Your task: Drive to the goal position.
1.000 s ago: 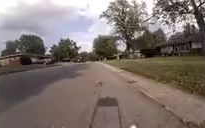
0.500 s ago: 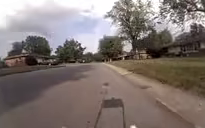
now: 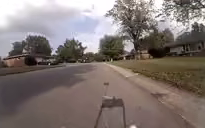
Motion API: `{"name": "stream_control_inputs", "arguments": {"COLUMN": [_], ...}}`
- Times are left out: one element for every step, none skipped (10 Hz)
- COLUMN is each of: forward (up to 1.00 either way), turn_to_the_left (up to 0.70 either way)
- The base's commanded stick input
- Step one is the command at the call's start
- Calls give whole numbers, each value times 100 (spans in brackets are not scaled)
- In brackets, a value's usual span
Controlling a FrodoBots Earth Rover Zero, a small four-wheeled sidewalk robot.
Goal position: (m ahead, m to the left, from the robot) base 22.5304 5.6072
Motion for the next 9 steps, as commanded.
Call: {"name": "stream_control_inputs", "arguments": {"forward": [100,100,100,100,100,100,100,100,100], "turn_to_the_left": [0,0,0,0,0,0,0,0,0]}}
